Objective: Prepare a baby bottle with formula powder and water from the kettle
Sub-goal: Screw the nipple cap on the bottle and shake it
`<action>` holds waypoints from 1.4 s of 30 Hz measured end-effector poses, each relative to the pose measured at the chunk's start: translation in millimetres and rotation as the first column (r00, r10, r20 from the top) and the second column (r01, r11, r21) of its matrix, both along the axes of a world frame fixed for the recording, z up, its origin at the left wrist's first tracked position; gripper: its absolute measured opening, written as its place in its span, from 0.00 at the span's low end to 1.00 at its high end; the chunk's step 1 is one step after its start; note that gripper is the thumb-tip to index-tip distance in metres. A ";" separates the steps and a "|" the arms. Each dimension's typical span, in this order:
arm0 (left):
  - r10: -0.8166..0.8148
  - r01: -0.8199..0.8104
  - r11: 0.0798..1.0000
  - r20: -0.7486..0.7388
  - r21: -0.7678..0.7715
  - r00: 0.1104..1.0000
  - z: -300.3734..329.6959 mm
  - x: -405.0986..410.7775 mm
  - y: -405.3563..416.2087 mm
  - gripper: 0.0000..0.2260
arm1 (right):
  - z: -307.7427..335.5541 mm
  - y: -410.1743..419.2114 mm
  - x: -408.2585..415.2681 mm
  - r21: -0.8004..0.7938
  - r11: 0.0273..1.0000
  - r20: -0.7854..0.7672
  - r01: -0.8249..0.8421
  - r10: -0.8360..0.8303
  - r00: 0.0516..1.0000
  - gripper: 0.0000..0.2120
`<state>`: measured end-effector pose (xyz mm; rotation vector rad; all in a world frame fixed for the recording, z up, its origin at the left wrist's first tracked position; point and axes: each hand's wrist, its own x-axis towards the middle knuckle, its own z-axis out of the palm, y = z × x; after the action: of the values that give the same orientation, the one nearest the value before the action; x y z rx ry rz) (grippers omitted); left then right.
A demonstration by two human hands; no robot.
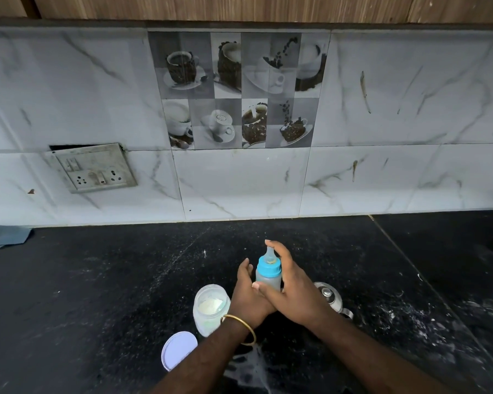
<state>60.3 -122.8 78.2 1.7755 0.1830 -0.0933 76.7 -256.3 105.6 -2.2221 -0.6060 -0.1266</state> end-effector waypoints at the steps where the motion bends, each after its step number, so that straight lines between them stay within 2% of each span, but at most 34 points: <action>1: -0.030 0.030 0.999 0.003 -0.019 1.000 2.7 -0.6 1.5 0.63 | 3.4 -1.2 1.9 -0.019 1.000 -0.002 -0.002 0.002 1.000 0.40; 3: -0.057 0.059 0.997 0.033 -0.050 0.998 3.6 0.6 7.2 0.66 | 19.8 -2.8 8.0 -0.023 0.999 0.077 0.024 -0.022 0.997 0.39; 4: -0.060 0.063 0.997 0.053 -0.054 0.997 3.0 2.4 11.0 0.66 | 29.9 -3.8 13.8 0.031 0.997 0.137 0.071 -0.074 0.988 0.39; 6: -0.054 0.059 0.997 0.094 -0.048 0.994 5.2 4.5 17.2 0.67 | 44.8 -4.8 23.6 0.276 0.941 0.222 0.196 -0.261 0.940 0.39; 7: -0.046 0.051 0.998 0.113 -0.044 0.993 6.5 6.5 20.1 0.67 | 42.9 -5.9 29.3 0.337 0.912 0.239 0.232 -0.322 0.916 0.40; 8: -0.040 0.046 0.998 0.126 -0.042 0.991 7.3 8.2 22.6 0.66 | 38.8 -5.4 31.3 0.304 0.921 0.237 0.245 -0.323 0.916 0.40; 10: -0.050 0.054 0.998 0.143 -0.023 0.988 8.4 9.8 27.1 0.66 | 15.7 -4.8 25.8 0.020 0.989 0.098 0.150 -0.151 0.984 0.41; 11: -0.065 0.067 0.998 0.150 -0.008 0.986 9.2 9.5 29.2 0.66 | 7.7 -5.6 23.3 -0.057 0.994 0.046 0.091 -0.089 0.995 0.41; 12: -0.078 0.078 0.997 0.156 0.007 0.985 9.4 9.6 31.9 0.67 | 6.4 -6.1 24.5 -0.038 0.996 0.026 0.080 -0.079 0.997 0.41; 13: -0.083 0.082 0.997 0.162 0.017 0.983 9.4 10.0 34.8 0.67 | 9.4 -6.8 29.9 0.065 0.989 0.021 0.129 -0.131 0.991 0.40; 14: -0.081 0.078 0.997 0.162 0.022 0.983 9.2 10.9 37.1 0.67 | 14.8 -7.8 35.9 0.229 0.951 0.030 0.207 -0.220 0.975 0.40; 15: -0.077 0.074 0.997 0.160 0.026 0.984 8.4 11.6 38.7 0.67 | 16.6 -9.2 43.2 0.322 0.908 0.053 0.269 -0.301 0.952 0.40; 16: -0.074 0.070 0.997 0.156 0.030 0.985 7.6 11.9 39.4 0.67 | 16.7 -9.2 48.2 0.333 0.898 0.063 0.288 -0.326 0.943 0.41; 17: -0.076 0.072 0.997 0.153 0.036 0.985 7.2 11.4 39.6 0.66 | 12.7 -8.5 48.5 0.256 0.930 0.051 0.265 -0.287 0.957 0.41; 19: -0.093 0.086 0.995 0.154 0.052 0.984 8.4 8.6 39.9 0.65 | 1.7 -8.2 40.6 -0.030 0.993 -0.010 0.114 -0.114 0.993 0.41; 20: -0.098 0.090 0.994 0.158 0.057 0.983 9.3 8.2 40.6 0.64 | 4.7 -7.8 39.9 -0.052 0.995 0.001 0.080 -0.080 0.997 0.40; 21: -0.101 0.092 0.994 0.164 0.063 0.981 10.3 7.9 41.8 0.64 | 9.2 -9.4 45.8 -0.030 0.994 0.005 0.102 -0.102 0.995 0.40; 23: -0.099 0.087 0.993 0.168 0.074 0.981 12.1 9.2 44.2 0.63 | 23.8 -11.7 56.6 0.232 0.945 0.061 0.233 -0.253 0.966 0.40; 24: -0.097 0.085 0.993 0.168 0.078 0.981 12.5 9.2 45.1 0.61 | 25.4 -11.9 59.9 0.277 0.923 0.110 0.266 -0.305 0.946 0.40; 25: -0.095 0.081 0.993 0.170 0.087 0.981 13.2 8.7 45.7 0.58 | 23.1 -11.8 58.3 0.255 0.929 0.123 0.267 -0.305 0.944 0.40; 27: -0.076 0.055 0.992 0.197 0.113 0.977 13.8 7.3 46.5 0.47 | 2.2 -12.2 43.4 -0.026 0.992 0.037 0.120 -0.119 0.992 0.40; 28: -0.055 0.028 0.992 0.228 0.122 0.972 13.1 7.8 47.7 0.39 | -1.3 -12.0 36.9 -0.105 0.994 0.017 0.034 -0.032 0.999 0.41; 29: -0.031 -0.002 0.992 0.262 0.127 0.965 12.3 8.9 49.0 0.29 | -2.6 -12.8 39.6 -0.109 0.994 0.014 0.015 -0.014 1.000 0.40; 30: -0.008 -0.029 0.992 0.288 0.123 0.958 11.4 10.5 50.4 0.20 | 1.7 -13.5 45.7 -0.003 0.997 0.011 0.074 -0.074 0.997 0.40; 31: 0.009 -0.044 0.993 0.303 0.109 0.953 10.1 12.2 51.8 0.14 | 9.4 -12.4 51.3 0.185 0.967 0.036 0.175 -0.184 0.982 0.40; 32: 0.017 -0.049 0.994 0.312 0.095 0.950 8.3 14.3 52.3 0.11 | 14.4 -11.2 56.0 0.292 0.923 0.064 0.249 -0.279 0.958 0.40; 33: 0.022 -0.050 0.995 0.315 0.083 0.949 6.9 15.6 52.3 0.11 | 14.5 -9.3 59.6 0.316 0.909 0.075 0.272 -0.310 0.948 0.41; 34: 0.023 -0.050 0.996 0.314 0.079 0.949 6.0 16.1 51.9 0.11 | 11.9 -7.3 57.0 0.224 0.939 0.053 0.259 -0.277 0.959 0.41; 36: 0.025 -0.050 0.996 0.312 0.073 0.950 3.9 16.2 51.0 0.10 | -3.5 -7.5 47.0 -0.108 0.988 -0.022 0.107 -0.110 0.994 0.42; 37: 0.026 -0.051 0.996 0.316 0.071 0.948 2.5 16.7 51.2 0.10 | -5.3 -8.3 45.3 -0.121 0.990 -0.022 0.073 -0.076 0.997 0.41; 38: 0.023 -0.049 0.996 0.321 0.073 0.947 1.3 17.6 52.0 0.11 | -3.2 -9.2 47.6 -0.046 0.993 -0.030 0.109 -0.110 0.993 0.41; 40: 0.013 -0.041 0.996 0.325 0.081 0.946 -0.7 20.6 52.5 0.12 | 6.5 -7.5 53.2 0.305 0.909 0.042 0.283 -0.310 0.950 0.40; 41: 0.011 -0.042 0.995 0.325 0.088 0.946 -1.5 21.5 52.1 0.14 | 7.8 -5.8 56.0 0.354 0.878 0.072 0.322 -0.368 0.927 0.41; 42: 0.005 -0.040 0.994 0.321 0.100 0.947 -2.1 21.8 50.9 0.15 | 7.8 -3.8 56.0 0.292 0.902 0.074 0.316 -0.351 0.933 0.41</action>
<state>82.1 -71.9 76.1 1.8656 -0.0284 0.2260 132.7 -260.2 113.5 -2.0340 -0.2452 -0.5017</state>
